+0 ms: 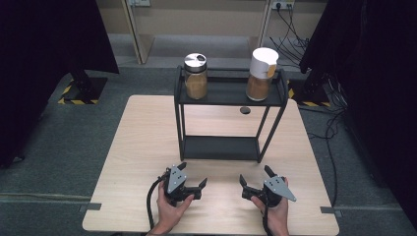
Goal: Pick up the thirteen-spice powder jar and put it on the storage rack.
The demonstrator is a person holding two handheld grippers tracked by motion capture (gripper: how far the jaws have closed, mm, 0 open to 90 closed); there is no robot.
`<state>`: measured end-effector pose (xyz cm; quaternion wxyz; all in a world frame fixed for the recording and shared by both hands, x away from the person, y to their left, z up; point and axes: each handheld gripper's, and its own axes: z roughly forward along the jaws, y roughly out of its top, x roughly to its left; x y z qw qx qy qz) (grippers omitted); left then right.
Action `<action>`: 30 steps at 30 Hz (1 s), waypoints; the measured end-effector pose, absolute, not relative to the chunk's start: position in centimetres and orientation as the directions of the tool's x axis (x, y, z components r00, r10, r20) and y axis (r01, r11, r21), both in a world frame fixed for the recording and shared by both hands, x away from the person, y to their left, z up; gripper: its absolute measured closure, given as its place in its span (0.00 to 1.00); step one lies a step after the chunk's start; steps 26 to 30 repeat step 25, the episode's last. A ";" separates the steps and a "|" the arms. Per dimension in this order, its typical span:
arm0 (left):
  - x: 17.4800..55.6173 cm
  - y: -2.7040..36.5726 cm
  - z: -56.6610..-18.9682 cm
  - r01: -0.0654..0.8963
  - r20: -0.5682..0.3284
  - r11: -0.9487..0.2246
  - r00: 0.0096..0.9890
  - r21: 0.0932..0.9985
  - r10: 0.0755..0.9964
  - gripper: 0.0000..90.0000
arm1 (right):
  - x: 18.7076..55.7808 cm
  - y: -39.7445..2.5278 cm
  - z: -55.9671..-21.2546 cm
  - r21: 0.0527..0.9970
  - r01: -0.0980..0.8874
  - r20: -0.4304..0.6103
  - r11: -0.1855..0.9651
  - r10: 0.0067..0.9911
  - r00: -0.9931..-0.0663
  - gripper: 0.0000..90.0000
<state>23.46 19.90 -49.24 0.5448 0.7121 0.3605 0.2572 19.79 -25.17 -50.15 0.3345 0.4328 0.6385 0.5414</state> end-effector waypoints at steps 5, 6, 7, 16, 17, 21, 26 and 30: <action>23.4 19.9 -49.2 0.232 -0.024 -0.149 0.608 0.961 0.794 0.05 | 19.8 -25.2 -50.2 0.981 0.188 0.040 0.040 0.915 -0.402 0.01; 23.4 19.9 -49.2 0.231 -0.024 -0.149 0.608 0.961 0.794 0.05 | 19.8 -25.2 -50.2 0.981 0.189 0.041 0.039 0.915 -0.402 0.01; 23.4 19.9 -49.2 0.231 -0.024 -0.149 0.609 0.961 0.793 0.05 | 19.8 -25.2 -50.2 0.981 0.190 0.042 0.039 0.915 -0.402 0.01; 23.5 19.9 -49.2 0.231 -0.024 -0.149 0.609 0.961 0.793 0.05 | 19.8 -25.2 -50.2 0.981 0.189 0.046 0.033 0.915 -0.402 0.01; 23.5 19.9 -49.2 0.231 -0.024 -0.149 0.609 0.961 0.793 0.05 | 19.8 -25.2 -50.2 0.981 0.189 0.046 0.033 0.915 -0.402 0.01; 23.5 19.9 -49.2 0.232 -0.024 -0.149 0.608 0.961 0.793 0.05 | 19.8 -25.2 -50.2 0.982 0.187 0.045 0.034 0.914 -0.403 0.01; 23.5 19.9 -49.2 0.232 -0.025 -0.149 0.609 0.961 0.793 0.05 | 19.8 -25.3 -50.3 0.982 0.188 0.048 0.031 0.914 -0.404 0.01; 23.5 19.9 -49.2 0.232 -0.025 -0.149 0.609 0.961 0.793 0.05 | 19.8 -25.3 -50.3 0.982 0.188 0.048 0.031 0.914 -0.404 0.01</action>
